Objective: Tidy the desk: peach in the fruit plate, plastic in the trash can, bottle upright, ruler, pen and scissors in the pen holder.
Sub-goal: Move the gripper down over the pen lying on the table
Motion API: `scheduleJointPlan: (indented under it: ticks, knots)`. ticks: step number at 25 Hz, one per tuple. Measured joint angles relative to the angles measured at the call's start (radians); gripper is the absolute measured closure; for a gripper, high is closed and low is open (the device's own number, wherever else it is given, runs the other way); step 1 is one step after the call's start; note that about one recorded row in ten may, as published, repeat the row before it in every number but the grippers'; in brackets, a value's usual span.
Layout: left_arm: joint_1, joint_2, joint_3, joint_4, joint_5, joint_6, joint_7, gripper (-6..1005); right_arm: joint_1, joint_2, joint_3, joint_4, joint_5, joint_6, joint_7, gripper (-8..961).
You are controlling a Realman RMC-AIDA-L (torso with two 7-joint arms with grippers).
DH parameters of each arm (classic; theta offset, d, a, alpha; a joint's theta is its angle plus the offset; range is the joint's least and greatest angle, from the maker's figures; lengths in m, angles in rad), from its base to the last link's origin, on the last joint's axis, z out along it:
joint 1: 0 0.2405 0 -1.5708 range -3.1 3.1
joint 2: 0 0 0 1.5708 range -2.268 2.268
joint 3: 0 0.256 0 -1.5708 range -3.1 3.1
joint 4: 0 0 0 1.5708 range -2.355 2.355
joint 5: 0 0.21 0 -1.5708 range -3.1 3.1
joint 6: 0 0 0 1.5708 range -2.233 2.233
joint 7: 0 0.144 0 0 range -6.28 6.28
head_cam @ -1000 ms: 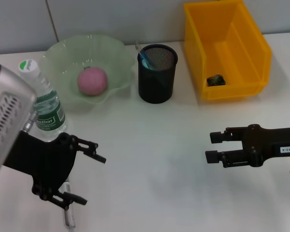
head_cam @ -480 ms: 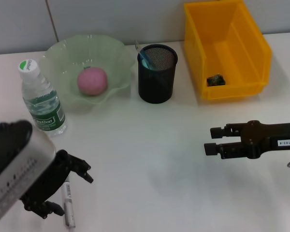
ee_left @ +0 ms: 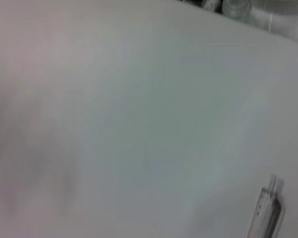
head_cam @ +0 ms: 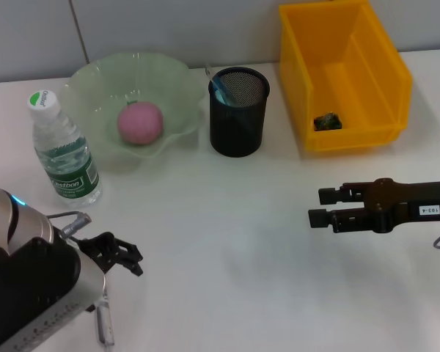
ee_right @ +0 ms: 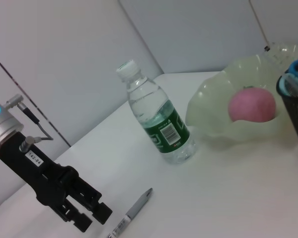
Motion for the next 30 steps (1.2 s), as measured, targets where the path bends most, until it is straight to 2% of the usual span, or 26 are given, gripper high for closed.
scheduleJointPlan:
  ticks: [2, 6, 11, 23, 30]
  knots:
    - [0.037, -0.029, 0.004, 0.021, 0.068, -0.053, 0.082, 197, -0.001, -0.001, 0.008, -0.004, 0.001, 0.001, 0.006, 200]
    - [0.032, -0.034, 0.005, 0.018, 0.080, -0.062, 0.097, 199, 0.000, -0.004, 0.014, -0.009, 0.002, 0.001, 0.014, 200]
    - [0.017, -0.029, 0.009, 0.011, 0.094, -0.072, 0.131, 200, 0.004, -0.010, 0.014, -0.012, 0.006, 0.000, 0.025, 200]
    - [0.004, -0.012, 0.022, -0.043, 0.078, -0.072, 0.223, 200, 0.007, -0.011, 0.011, -0.011, 0.004, -0.003, 0.035, 200]
    - [-0.036, 0.006, 0.040, -0.102, 0.061, -0.073, 0.222, 208, 0.015, -0.009, 0.013, -0.018, 0.008, -0.004, 0.036, 200]
